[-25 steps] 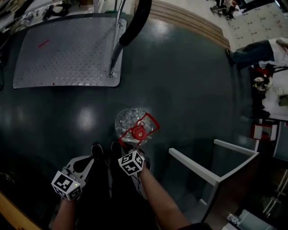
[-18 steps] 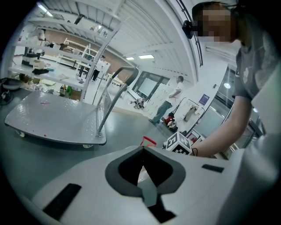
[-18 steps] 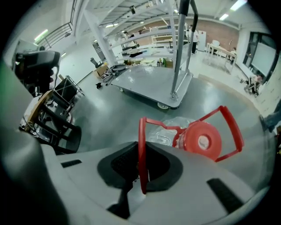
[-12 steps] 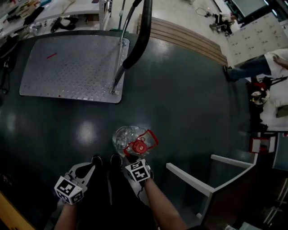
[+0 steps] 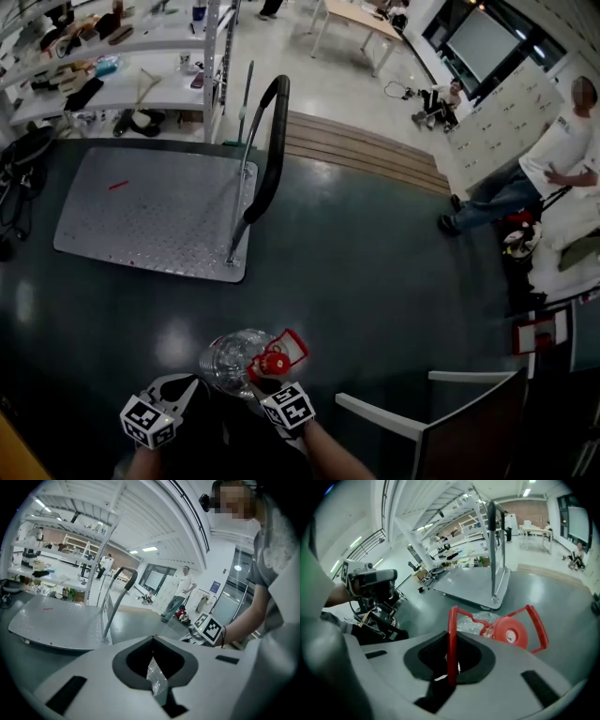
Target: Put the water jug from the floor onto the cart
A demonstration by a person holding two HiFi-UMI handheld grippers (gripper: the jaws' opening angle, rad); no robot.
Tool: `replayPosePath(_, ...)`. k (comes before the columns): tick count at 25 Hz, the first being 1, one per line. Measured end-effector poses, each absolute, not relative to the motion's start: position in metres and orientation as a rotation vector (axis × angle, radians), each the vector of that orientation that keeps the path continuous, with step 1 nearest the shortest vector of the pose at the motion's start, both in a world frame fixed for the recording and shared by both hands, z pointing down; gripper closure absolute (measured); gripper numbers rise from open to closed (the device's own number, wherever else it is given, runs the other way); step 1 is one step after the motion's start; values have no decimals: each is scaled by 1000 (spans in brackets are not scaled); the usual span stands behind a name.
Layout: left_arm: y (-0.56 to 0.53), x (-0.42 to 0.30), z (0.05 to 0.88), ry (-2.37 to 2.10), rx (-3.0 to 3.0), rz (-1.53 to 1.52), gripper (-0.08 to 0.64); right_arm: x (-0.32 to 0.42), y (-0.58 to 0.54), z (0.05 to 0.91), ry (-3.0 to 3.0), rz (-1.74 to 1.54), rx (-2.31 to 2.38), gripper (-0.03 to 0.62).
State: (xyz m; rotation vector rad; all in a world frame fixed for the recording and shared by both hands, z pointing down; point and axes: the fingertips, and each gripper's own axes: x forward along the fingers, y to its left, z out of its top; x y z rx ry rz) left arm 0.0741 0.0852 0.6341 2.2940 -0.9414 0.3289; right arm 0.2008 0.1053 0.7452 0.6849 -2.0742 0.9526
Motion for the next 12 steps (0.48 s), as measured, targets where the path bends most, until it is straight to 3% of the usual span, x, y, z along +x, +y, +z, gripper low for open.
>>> replayPosePath(12,61,50,562,-1110,2356,247,552,166,77,614,-2250,731,601,563)
